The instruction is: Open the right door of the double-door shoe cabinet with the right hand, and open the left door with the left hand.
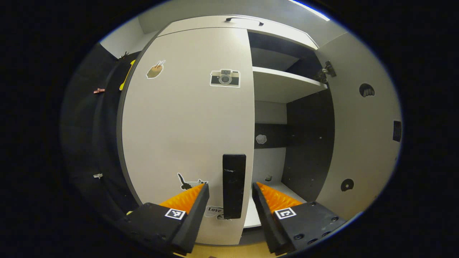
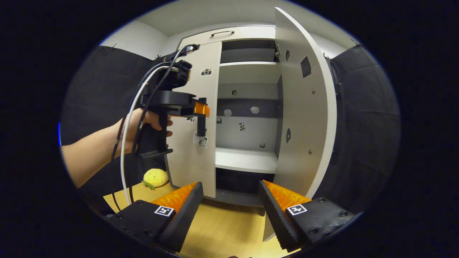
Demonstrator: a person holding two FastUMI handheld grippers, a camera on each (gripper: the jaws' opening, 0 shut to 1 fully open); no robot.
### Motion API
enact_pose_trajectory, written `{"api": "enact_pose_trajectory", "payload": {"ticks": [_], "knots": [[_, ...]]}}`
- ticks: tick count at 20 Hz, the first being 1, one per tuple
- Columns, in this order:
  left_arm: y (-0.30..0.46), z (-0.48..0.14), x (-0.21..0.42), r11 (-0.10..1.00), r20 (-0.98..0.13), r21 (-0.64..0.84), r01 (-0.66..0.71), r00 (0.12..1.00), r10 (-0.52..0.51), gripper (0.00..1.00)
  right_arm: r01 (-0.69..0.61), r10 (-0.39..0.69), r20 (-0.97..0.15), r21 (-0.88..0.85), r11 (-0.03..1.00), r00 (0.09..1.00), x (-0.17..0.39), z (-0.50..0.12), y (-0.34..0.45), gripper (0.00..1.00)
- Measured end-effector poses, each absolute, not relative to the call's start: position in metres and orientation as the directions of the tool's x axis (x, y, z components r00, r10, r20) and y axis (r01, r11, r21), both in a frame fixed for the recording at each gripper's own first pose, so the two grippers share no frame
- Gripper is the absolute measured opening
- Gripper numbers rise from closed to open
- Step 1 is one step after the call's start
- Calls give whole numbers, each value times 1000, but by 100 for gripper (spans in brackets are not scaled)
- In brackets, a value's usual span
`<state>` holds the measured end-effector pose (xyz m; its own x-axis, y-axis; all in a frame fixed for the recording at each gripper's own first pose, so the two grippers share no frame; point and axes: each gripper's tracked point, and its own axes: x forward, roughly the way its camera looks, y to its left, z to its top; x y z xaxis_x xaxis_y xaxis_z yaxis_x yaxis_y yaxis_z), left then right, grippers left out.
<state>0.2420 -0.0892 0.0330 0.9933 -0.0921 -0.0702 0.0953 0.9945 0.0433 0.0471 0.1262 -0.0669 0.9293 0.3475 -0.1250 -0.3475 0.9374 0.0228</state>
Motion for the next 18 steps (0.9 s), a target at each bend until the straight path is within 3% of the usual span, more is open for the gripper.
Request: {"api": "enact_pose_trajectory", "payload": {"ticks": [3,6,8,14,18], "knots": [[-92,33,255,996,-87,48,79,993,-74,59,-387,389,-133,45,921,912,51,-72,130,98],[-94,40,261,997,-76,53,56,996,-52,51,-412,416,-138,59,909,899,56,-76,131,98],[-93,40,261,998,-82,46,40,996,-36,37,-426,431,-142,65,902,891,57,-78,131,98],[-93,36,260,999,-97,37,23,995,-19,31,-464,469,-146,72,883,871,56,-85,128,98],[-92,36,259,999,-97,27,19,995,-16,18,-464,471,-138,82,882,871,57,-83,129,98]]}}
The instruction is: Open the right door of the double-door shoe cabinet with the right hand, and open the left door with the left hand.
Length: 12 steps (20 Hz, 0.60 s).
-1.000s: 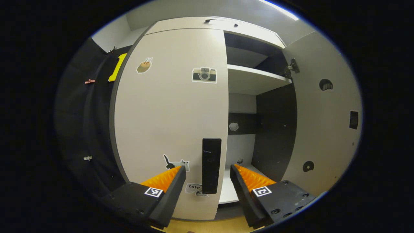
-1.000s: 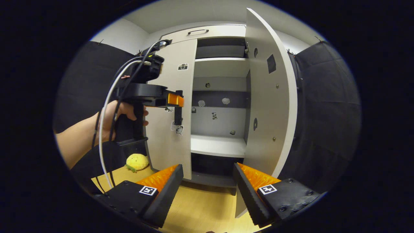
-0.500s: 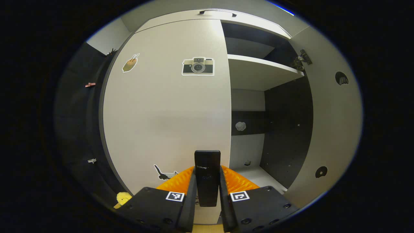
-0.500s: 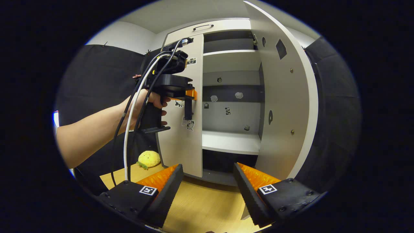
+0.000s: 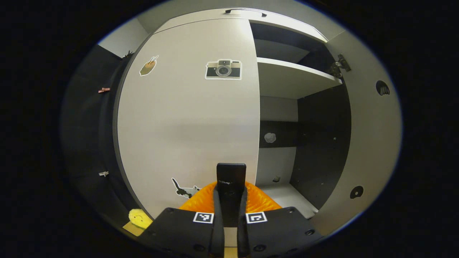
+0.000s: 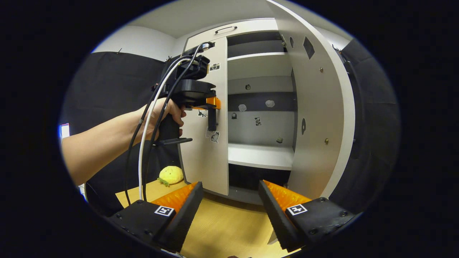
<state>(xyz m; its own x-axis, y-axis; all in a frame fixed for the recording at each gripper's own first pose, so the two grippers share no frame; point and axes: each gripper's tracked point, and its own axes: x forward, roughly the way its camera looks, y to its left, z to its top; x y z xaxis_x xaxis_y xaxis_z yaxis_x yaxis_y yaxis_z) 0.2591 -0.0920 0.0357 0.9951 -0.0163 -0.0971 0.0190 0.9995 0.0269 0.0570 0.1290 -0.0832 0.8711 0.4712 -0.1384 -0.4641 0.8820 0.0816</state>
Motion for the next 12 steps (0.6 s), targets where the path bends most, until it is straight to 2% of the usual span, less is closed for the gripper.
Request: {"api": "enact_pose_trajectory", "payload": {"ticks": [5,12], "knots": [[-90,36,252,999,-85,21,47,995,-45,12,-407,412,-138,63,911,901,60,-79,130,98],[-78,37,206,986,-69,-13,165,984,-165,12,-219,222,-136,31,975,966,61,-69,125,98]]}}
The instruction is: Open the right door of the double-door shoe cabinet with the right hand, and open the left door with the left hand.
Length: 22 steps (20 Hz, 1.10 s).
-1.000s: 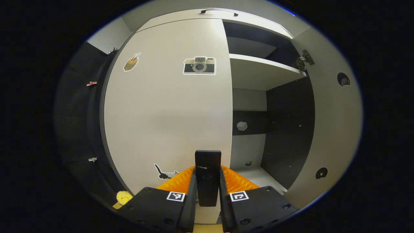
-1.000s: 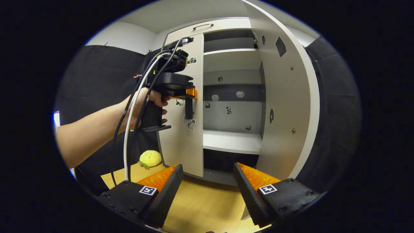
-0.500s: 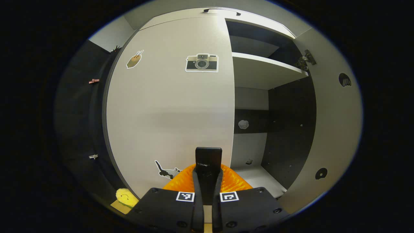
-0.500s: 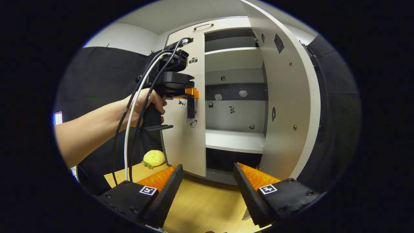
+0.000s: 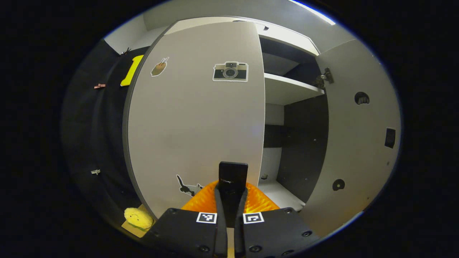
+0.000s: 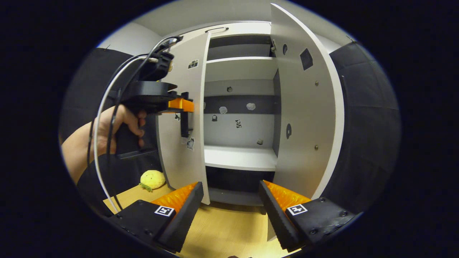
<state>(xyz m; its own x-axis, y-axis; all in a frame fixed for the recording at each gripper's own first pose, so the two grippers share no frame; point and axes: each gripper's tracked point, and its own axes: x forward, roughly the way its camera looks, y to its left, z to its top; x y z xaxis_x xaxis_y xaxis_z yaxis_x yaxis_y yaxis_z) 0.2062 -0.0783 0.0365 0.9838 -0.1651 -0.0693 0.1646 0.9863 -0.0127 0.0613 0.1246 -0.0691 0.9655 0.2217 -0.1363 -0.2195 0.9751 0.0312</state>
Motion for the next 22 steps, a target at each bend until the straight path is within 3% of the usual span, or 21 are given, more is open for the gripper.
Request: {"api": "enact_pose_trajectory", "payload": {"ticks": [8,22], "knots": [[-48,39,153,969,-43,-29,246,968,-247,12,-49,49,-104,-2,999,993,49,-50,122,98],[20,43,91,964,-20,-56,259,965,-260,12,22,-20,-118,15,1000,993,15,-51,151,98]]}}
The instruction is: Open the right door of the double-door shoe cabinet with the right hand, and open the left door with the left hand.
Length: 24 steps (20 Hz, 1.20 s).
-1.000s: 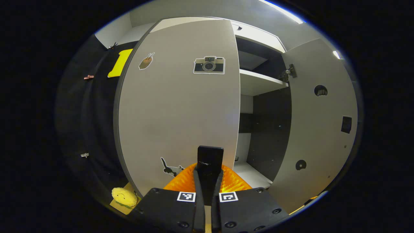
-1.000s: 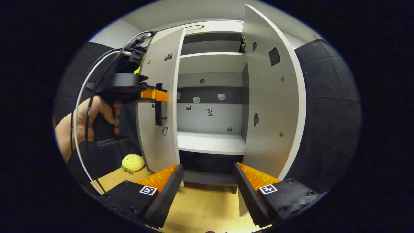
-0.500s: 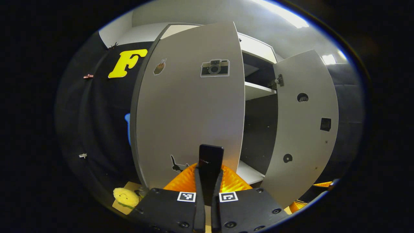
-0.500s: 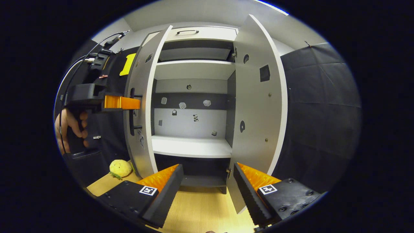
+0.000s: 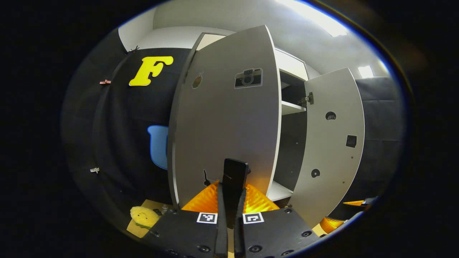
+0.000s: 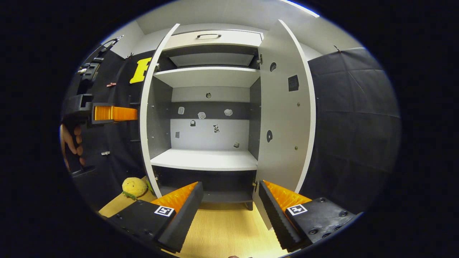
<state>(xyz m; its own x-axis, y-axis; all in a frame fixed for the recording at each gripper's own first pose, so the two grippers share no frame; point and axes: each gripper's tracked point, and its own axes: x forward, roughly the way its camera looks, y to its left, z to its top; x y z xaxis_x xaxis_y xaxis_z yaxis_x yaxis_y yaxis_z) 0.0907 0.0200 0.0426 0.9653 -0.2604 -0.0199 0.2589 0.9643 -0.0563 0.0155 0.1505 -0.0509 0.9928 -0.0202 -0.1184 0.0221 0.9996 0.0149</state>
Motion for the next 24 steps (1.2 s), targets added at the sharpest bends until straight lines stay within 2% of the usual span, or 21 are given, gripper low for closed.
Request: {"api": "enact_pose_trajectory", "payload": {"ticks": [10,15,16,17,19,24], "knots": [[93,46,69,985,20,-49,163,987,-162,11,26,-22,-130,26,999,991,7,-51,162,98],[153,49,74,991,6,-110,77,997,-77,9,31,-28,-124,23,999,992,5,-43,165,98],[165,52,72,991,15,-107,79,997,-78,8,33,-30,-122,19,999,992,4,-41,164,98],[163,52,73,984,-2,-126,125,992,-126,5,36,-34,-121,13,999,992,3,-40,163,98],[159,50,70,978,-15,-137,156,987,-160,6,43,-42,-123,-2,999,991,2,-37,160,98],[163,42,44,990,-49,-42,132,990,-134,5,59,-59,-113,0,998,992,7,-25,143,98]]}}
